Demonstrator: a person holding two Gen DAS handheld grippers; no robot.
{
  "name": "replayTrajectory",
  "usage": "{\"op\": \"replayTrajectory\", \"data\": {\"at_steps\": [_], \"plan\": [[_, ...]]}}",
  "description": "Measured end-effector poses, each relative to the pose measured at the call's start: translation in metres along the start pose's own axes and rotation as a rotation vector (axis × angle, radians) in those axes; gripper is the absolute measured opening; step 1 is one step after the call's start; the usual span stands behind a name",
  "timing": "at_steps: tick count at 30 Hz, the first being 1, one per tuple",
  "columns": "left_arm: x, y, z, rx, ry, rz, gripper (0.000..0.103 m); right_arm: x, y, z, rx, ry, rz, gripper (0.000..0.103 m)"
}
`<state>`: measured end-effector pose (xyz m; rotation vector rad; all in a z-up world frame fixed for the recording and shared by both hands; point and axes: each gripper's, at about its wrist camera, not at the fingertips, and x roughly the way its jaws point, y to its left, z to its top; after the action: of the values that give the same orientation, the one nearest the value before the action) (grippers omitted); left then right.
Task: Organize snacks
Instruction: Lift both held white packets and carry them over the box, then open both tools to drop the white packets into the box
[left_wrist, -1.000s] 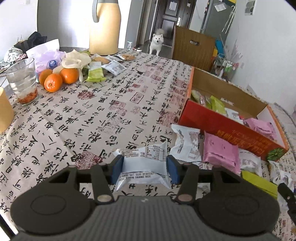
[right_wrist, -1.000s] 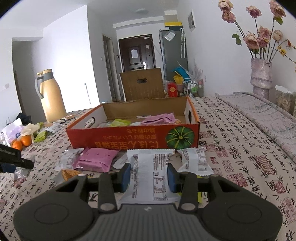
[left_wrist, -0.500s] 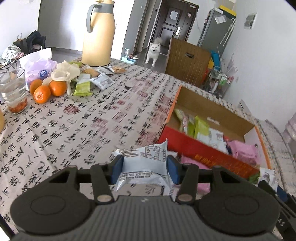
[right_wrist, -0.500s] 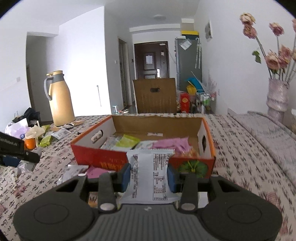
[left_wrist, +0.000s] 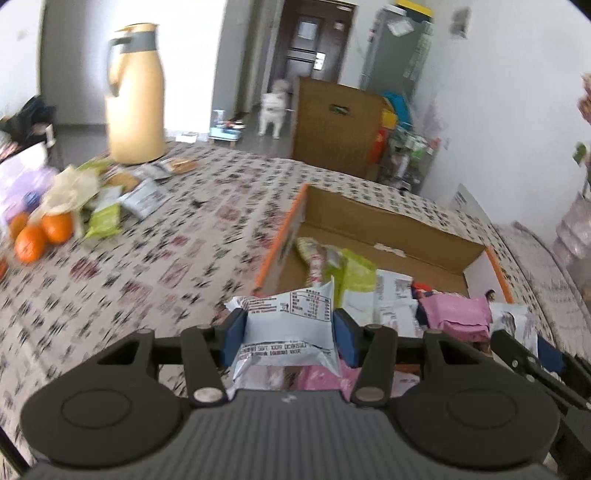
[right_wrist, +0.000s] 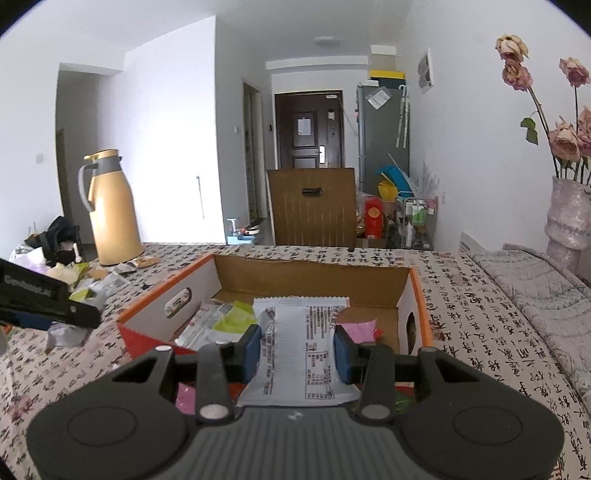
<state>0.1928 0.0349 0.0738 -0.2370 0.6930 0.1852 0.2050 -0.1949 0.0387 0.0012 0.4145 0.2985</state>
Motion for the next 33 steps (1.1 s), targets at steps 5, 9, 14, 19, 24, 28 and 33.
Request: {"op": "replayTrajectory", "data": {"at_steps": [5,9,14,19,24,28,33], "plan": [[0.027,-0.024,0.013,0.131,0.023,-0.034,0.052,0.011,-0.001,0.003,0.028,0.011,-0.045,0.040],[0.049,-0.043,0.023,0.260,0.029,-0.072,0.053,0.023,-0.001,0.003,0.041,0.025,-0.090,0.040],[0.077,-0.064,0.033,0.430,0.049,-0.123,0.053,0.041,-0.001,0.005,0.067,0.052,-0.170,0.040],[0.104,-0.076,0.037,0.559,0.080,-0.224,0.053,0.054,0.003,0.009,0.078,0.065,-0.255,0.040],[0.123,-0.077,0.033,0.614,0.098,-0.319,0.053,0.063,0.009,0.010,0.079,0.081,-0.329,0.040],[0.130,-0.077,0.028,0.633,0.109,-0.372,0.052,0.068,0.014,0.008,0.078,0.101,-0.370,0.043],[0.131,-0.077,0.028,0.644,0.113,-0.402,0.073,0.066,0.020,0.007,0.069,0.106,-0.403,0.063]]}}
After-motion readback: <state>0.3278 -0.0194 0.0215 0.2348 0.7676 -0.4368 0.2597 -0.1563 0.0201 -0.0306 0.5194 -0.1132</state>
